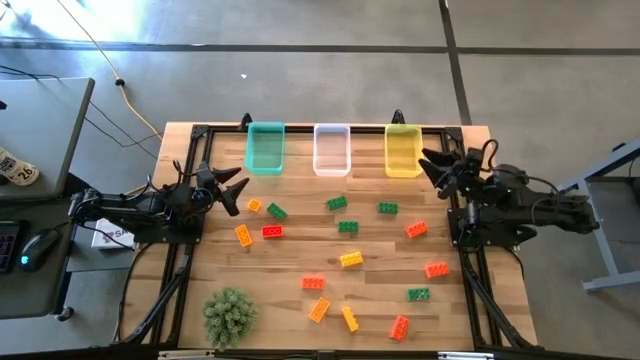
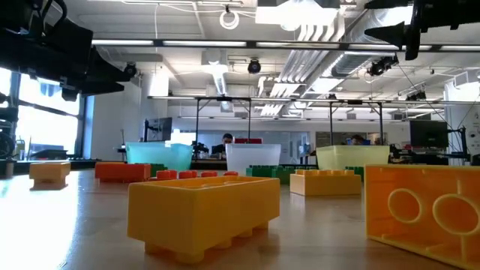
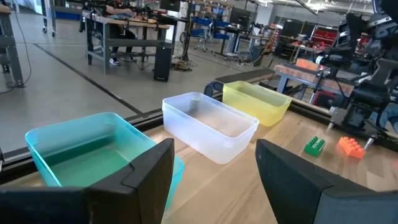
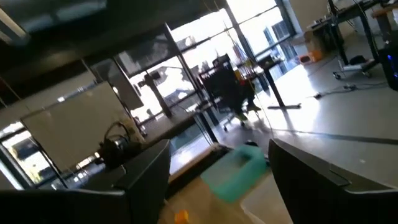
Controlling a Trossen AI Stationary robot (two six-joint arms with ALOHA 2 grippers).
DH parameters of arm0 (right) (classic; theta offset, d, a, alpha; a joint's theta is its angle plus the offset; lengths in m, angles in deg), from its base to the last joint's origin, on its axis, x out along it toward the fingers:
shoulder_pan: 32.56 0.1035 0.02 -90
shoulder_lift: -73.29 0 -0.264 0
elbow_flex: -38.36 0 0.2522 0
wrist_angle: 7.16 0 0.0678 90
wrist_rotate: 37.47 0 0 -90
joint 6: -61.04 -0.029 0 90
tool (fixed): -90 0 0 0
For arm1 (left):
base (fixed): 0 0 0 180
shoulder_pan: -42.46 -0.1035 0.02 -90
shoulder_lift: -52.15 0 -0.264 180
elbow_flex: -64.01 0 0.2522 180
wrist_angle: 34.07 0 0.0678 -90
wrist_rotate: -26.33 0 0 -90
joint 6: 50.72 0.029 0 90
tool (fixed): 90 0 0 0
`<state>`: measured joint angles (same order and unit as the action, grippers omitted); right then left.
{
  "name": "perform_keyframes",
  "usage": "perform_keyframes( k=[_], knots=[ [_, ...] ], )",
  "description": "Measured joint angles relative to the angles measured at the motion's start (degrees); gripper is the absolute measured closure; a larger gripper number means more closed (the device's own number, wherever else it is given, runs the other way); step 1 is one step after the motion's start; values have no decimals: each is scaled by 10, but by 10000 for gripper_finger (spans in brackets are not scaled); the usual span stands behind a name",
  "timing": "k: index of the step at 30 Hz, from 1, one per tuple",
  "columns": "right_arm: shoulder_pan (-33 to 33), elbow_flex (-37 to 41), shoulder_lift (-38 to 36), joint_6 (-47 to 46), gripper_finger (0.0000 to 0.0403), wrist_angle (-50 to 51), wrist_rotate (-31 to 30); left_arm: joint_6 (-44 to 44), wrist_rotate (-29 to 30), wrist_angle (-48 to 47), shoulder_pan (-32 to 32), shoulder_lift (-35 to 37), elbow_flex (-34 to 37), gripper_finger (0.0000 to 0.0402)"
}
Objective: Sort & place blocks by color
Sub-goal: Put the green game piece into the yellow bin
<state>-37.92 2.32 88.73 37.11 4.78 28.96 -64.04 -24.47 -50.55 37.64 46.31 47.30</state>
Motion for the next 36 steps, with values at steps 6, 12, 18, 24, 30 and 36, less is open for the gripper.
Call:
perform_keyframes(
  k=[6, 12, 18, 24, 30, 36],
  knots=[
    [0, -79, 82, 0, 143, 150, 3, 0, 0, 1, 0, 0, 0, 188],
    [0, -141, 173, 0, 144, 267, 31, -52, 0, 10, 0, 0, 0, 188],
    [0, -164, 249, 4, 143, 297, 54, -76, 0, 14, 0, 0, 0, 188],
    [0, -164, 318, 32, 144, 305, 70, -76, 0, 14, 0, 0, 0, 188],
    [0, -164, 393, 47, 144, 305, 87, -77, 0, 13, 0, 0, 0, 188],
    [0, -164, 467, 95, 144, 305, 128, -76, 0, 13, 0, 0, 0, 188]
  ],
)
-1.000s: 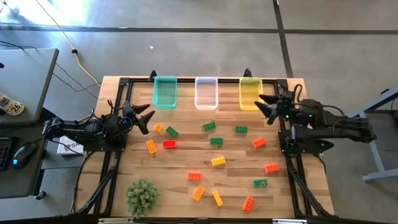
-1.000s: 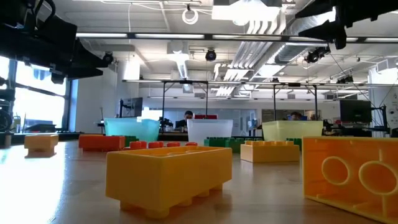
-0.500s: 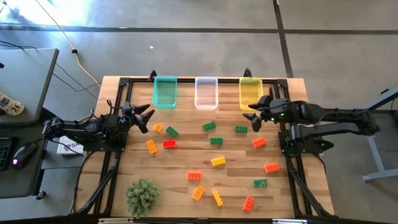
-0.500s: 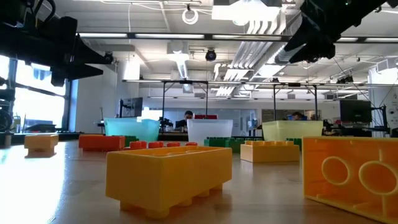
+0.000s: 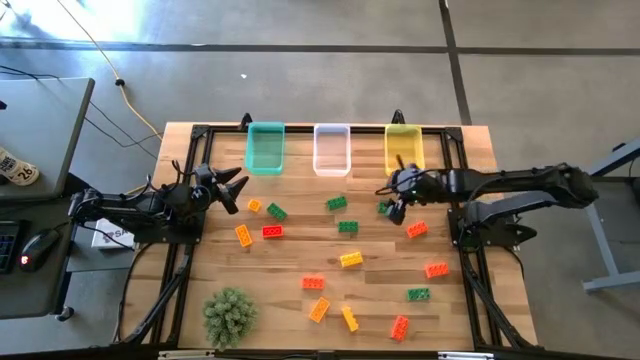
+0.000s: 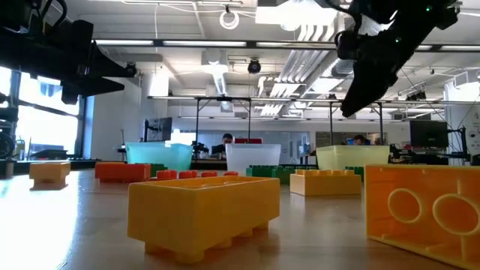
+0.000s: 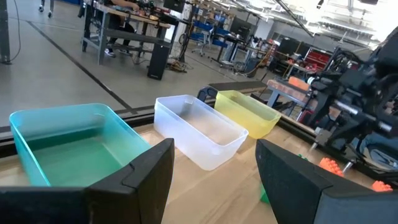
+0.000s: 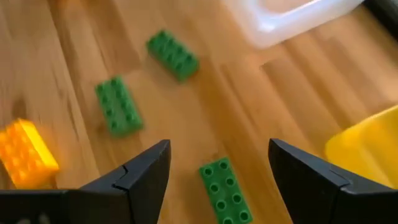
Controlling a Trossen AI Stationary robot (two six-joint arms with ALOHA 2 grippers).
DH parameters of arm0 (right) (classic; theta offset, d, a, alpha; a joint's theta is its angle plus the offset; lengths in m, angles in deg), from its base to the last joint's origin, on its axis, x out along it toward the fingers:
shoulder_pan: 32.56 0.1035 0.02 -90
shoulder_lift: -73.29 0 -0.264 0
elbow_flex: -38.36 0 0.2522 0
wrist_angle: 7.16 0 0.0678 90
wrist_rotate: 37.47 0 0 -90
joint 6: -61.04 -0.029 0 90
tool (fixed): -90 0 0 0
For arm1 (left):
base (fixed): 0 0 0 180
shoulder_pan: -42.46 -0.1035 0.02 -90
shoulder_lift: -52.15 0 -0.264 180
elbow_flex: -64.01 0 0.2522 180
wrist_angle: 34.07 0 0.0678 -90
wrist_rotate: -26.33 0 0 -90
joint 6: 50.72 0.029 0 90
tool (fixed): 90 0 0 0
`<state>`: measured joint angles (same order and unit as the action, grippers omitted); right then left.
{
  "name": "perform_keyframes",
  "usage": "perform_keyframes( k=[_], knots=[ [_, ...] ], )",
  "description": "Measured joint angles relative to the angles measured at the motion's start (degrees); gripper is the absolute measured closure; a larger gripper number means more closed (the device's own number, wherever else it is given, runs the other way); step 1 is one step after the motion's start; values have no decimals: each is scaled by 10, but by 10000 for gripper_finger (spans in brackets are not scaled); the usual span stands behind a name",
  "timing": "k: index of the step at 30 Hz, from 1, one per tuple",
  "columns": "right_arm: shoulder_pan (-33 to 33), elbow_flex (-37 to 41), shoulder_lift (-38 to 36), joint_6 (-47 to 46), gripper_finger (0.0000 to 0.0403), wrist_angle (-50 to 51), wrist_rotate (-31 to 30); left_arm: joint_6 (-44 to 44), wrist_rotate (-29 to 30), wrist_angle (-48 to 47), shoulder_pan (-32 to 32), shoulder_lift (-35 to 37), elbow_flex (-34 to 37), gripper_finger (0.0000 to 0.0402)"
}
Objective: Sort & place blocks by color
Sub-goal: Put the green game piece into the yellow bin
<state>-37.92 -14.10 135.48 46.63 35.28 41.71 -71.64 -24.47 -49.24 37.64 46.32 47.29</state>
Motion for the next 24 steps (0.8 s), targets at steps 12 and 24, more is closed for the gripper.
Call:
perform_keyframes(
  k=[12, 24],
  knots=[
    [-23, 0, 93, 40, 144, 2, 17, 0, 0, 0, 0, 0, 0, 188],
    [-40, 1, 178, 74, 144, 2, 29, 0, 0, -5, 0, 0, 0, 188]
  ],
)
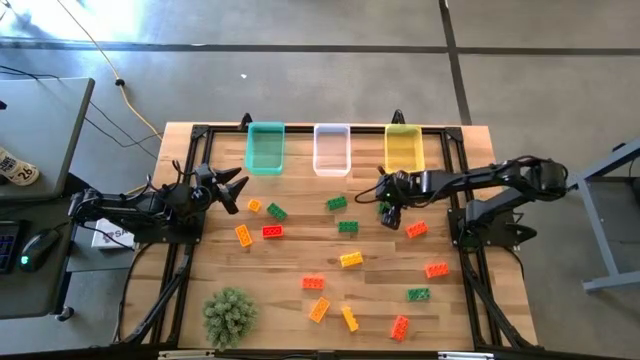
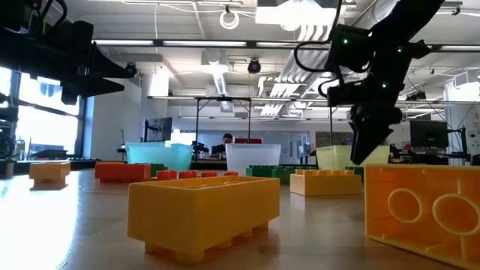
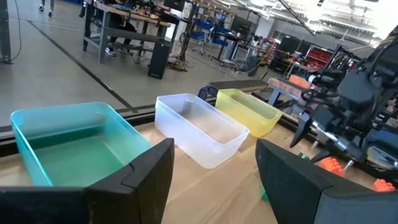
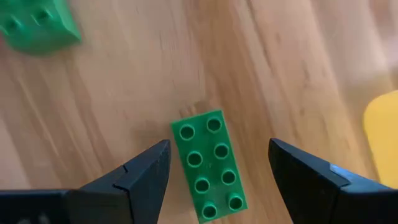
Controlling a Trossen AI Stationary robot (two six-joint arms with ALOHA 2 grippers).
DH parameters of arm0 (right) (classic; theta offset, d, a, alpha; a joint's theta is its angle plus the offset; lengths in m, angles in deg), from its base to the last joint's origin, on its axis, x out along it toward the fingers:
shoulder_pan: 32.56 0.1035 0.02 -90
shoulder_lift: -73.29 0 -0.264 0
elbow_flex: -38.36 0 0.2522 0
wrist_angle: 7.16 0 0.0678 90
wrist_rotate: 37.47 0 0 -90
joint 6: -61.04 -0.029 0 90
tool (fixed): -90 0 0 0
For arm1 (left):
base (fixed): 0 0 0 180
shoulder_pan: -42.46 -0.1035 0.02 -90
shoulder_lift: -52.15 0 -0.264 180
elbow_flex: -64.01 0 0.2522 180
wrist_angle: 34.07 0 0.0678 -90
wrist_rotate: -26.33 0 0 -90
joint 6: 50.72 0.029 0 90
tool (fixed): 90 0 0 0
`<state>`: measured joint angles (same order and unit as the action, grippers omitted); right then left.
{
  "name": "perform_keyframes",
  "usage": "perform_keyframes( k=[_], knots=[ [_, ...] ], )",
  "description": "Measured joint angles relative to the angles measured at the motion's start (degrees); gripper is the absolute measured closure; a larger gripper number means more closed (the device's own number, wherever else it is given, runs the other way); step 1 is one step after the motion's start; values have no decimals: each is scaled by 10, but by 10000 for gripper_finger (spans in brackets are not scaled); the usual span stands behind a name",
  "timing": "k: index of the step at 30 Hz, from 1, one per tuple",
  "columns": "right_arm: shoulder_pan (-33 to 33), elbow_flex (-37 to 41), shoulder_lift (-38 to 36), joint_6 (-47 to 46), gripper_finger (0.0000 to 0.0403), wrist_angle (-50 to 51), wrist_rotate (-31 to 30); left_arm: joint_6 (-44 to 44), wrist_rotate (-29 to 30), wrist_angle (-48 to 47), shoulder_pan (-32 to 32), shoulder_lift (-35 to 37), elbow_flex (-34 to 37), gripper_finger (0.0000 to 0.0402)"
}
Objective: Sort & place blocks by color
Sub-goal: Put the green game piece into the yellow bin
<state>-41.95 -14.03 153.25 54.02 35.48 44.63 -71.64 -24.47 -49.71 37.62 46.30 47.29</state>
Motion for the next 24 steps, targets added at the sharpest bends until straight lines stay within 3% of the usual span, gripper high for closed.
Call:
perform_keyframes(
  k=[13, 16, 22, 24],
  knots=[
    [-1, -2, 78, -8, 149, 0, 16, -1, 0, 0, 0, 0, 0, 188],
    [-1, -2, 76, -30, 180, -1, 25, -1, 0, 0, 0, 0, 0, 188],
    [0, -1, 75, -62, 288, 0, 40, -20, 0, 0, 0, 0, 0, 188],
    [0, -1, 75, -81, 290, -1, 40, -29, 0, 1, 0, 0, 0, 188]
  ],
)
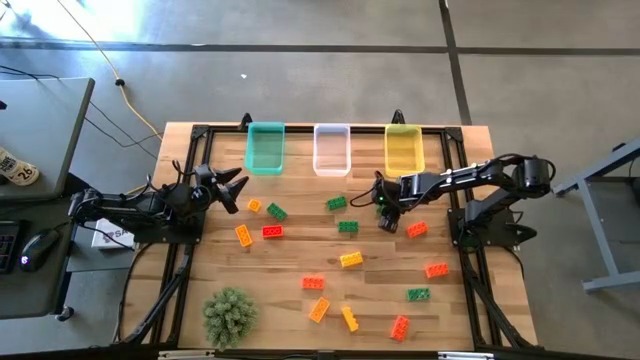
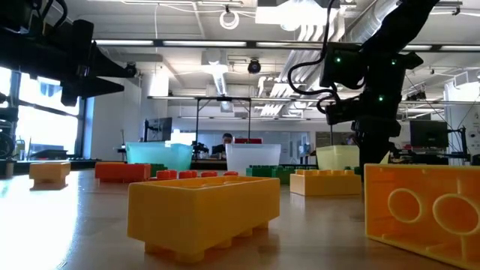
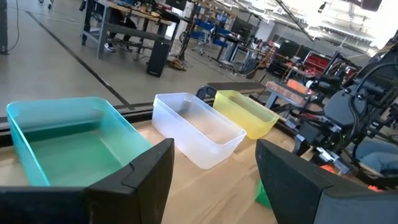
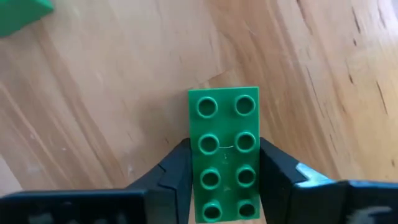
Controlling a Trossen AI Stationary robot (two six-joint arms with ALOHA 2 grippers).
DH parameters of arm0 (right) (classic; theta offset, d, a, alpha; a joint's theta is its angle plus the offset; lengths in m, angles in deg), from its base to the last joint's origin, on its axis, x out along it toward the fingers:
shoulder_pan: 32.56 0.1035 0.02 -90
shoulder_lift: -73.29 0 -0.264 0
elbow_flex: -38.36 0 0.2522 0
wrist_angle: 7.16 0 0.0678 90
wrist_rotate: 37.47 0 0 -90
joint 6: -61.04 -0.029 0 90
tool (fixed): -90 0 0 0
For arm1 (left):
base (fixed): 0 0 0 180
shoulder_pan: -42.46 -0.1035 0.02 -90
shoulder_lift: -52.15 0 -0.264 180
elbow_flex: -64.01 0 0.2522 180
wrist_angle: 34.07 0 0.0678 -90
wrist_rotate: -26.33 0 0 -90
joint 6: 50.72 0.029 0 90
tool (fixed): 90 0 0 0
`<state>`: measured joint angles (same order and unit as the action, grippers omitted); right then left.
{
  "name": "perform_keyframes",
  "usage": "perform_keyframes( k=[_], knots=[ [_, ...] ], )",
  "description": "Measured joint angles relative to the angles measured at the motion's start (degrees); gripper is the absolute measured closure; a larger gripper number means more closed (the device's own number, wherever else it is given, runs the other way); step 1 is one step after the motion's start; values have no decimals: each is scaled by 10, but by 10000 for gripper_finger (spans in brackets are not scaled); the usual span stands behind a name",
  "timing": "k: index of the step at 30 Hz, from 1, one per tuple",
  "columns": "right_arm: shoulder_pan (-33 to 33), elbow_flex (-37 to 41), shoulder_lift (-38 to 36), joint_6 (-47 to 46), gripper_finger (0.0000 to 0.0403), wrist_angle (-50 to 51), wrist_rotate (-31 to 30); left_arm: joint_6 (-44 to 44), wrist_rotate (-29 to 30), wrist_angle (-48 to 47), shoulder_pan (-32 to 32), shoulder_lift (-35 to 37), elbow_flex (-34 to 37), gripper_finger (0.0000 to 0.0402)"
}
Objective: Sort & place blocks by color
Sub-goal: Put the green game piece into the yellow bin
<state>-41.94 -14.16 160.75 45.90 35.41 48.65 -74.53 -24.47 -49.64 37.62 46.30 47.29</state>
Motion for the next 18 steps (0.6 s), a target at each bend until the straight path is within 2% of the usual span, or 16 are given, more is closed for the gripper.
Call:
perform_keyframes(
  k=[7, 14, 18],
  knots=[
    [0, -23, -13, -57, 290, 29, -5, 3, -9, 56, 0, 0, 0, 188],
    [0, -104, -20, -69, 290, 78, -66, 101, -58, 57, 0, -10, -55, 188],
    [-9, -154, -20, -66, 290, 112, -110, 159, -57, 28, 0, -32, -103, 188]
  ],
)
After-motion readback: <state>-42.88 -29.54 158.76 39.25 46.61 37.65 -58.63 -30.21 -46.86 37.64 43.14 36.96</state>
